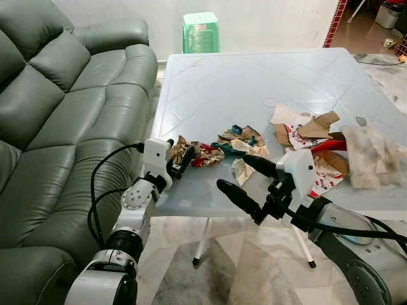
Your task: Picking trash to rubbish bin
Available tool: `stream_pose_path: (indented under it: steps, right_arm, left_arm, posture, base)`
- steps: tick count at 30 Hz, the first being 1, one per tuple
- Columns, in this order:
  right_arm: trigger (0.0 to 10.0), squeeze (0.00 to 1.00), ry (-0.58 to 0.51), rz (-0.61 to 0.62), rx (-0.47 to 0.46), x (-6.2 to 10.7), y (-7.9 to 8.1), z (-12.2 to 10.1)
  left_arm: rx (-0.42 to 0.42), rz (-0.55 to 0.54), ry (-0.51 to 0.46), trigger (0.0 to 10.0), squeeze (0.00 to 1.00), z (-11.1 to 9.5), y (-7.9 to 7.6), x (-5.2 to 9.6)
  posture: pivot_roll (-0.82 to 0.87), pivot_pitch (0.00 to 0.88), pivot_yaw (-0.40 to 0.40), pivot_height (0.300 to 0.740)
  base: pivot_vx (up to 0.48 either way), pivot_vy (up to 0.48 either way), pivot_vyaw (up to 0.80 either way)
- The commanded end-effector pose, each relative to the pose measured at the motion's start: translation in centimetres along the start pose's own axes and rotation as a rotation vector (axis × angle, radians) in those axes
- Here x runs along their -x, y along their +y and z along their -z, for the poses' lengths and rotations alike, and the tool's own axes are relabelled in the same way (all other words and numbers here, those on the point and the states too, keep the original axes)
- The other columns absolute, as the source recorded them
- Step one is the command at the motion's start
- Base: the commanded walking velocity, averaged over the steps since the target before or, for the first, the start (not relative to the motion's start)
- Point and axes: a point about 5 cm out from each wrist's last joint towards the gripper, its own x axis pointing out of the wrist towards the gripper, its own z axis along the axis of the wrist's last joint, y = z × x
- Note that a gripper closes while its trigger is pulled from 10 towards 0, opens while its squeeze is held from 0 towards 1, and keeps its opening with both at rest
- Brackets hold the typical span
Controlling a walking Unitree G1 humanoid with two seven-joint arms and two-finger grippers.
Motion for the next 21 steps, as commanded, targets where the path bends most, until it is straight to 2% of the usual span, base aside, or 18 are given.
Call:
stream_pose_path:
  steps: [1, 7, 10, 21]
  right_arm:
    - [10.0, 0.00, -0.009, -0.025, 0.021, -0.17, 0.44, -0.58]
    - [10.0, 0.00, 0.000, -0.026, 0.018, -0.15, 0.62, -0.42]
    - [10.0, 0.00, 0.001, -0.026, 0.016, -0.18, 0.66, -0.40]
    - [10.0, 0.00, -0.006, -0.006, 0.017, -0.40, 0.49, -0.39]
  left_arm:
    - [0.003, -0.002, 0.002, 0.0, 0.00, 0.04, 0.29, 0.05]
    - [-0.006, 0.010, -0.007, 0.0, 0.00, 0.11, -0.10, -0.02]
    - [-0.030, -0.021, -0.021, 0.0, 0.00, -0.14, 0.09, -0.06]
    - [-0.040, -0.025, -0.034, 0.0, 0.00, -0.13, 0.04, 0.01]
  posture:
    - [-0.22, 0.071, 0.024, 0.740]
    - [-0.22, 0.073, 0.024, 0.740]
    - [-0.22, 0.075, 0.025, 0.740]
    - [-0.22, 0.077, 0.026, 0.740]
  base:
    - [0.000, 0.000, 0.00]
    - [0.000, 0.000, 0.00]
    - [0.000, 0.000, 0.00]
    - [0.000, 0.000, 0.00]
